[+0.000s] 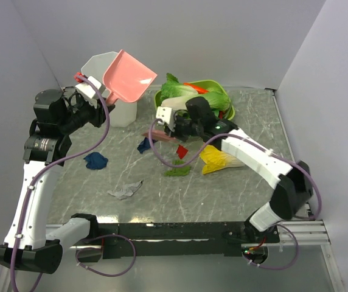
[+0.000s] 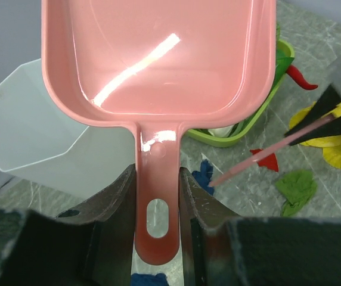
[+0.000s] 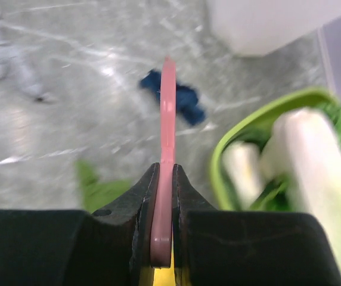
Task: Sweep away the paper scraps from the table
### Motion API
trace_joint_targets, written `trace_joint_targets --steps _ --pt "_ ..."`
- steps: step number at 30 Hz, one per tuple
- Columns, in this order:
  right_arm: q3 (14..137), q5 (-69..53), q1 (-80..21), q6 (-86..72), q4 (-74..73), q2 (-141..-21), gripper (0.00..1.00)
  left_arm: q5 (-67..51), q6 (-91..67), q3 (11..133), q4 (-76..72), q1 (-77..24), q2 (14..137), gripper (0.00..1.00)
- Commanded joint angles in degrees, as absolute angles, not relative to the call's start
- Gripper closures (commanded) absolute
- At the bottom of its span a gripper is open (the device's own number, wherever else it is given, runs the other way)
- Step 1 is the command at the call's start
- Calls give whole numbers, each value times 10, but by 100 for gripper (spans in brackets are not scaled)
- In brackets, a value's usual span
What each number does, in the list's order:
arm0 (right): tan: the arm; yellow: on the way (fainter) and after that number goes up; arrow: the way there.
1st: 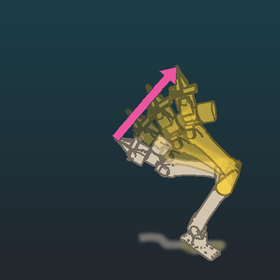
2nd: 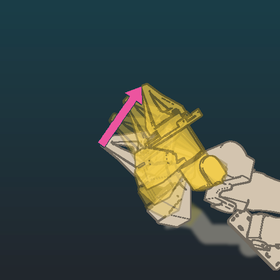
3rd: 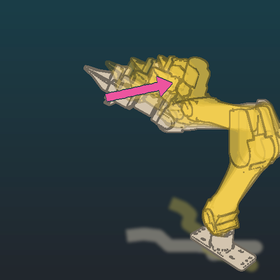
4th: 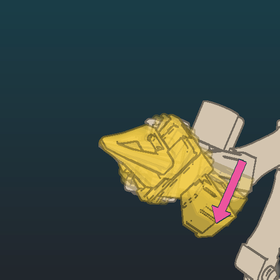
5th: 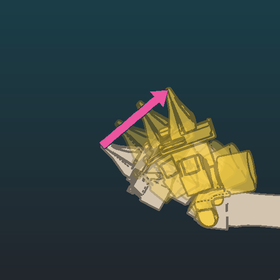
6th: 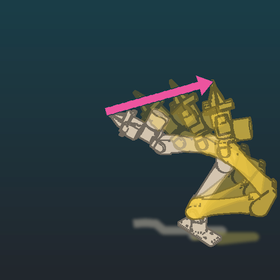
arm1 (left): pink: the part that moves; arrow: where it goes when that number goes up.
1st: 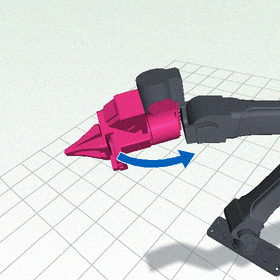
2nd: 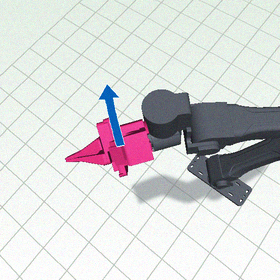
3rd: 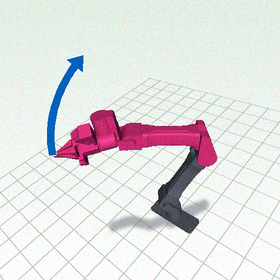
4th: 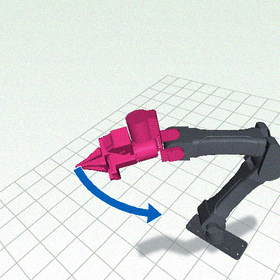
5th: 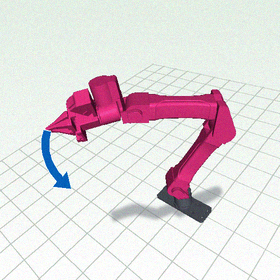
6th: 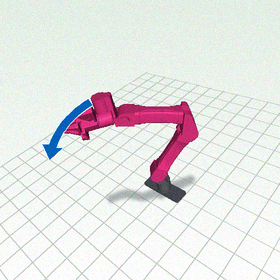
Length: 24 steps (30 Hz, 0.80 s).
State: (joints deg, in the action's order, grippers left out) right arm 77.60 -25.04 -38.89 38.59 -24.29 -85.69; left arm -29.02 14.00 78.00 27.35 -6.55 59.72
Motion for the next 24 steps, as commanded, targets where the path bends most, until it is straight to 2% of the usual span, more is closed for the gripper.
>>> trace_joint_targets --steps 1,8,12,18,24 --pt "791 -236 -402 448 -55 -936 100 -254 148 795 271 -62 579 99" --pt "897 -211 -430 468 14 -1072 100 -212 134 807 271 -59 583 99" --pt "878 -214 -440 538 13 -1089 100 -193 138 809 278 -59 580 99" --pt "783 -248 -442 695 -135 -1001 100 -186 168 794 307 -60 568 99" --pt "672 -253 -441 730 -284 -854 100 -199 217 764 360 -59 558 99"
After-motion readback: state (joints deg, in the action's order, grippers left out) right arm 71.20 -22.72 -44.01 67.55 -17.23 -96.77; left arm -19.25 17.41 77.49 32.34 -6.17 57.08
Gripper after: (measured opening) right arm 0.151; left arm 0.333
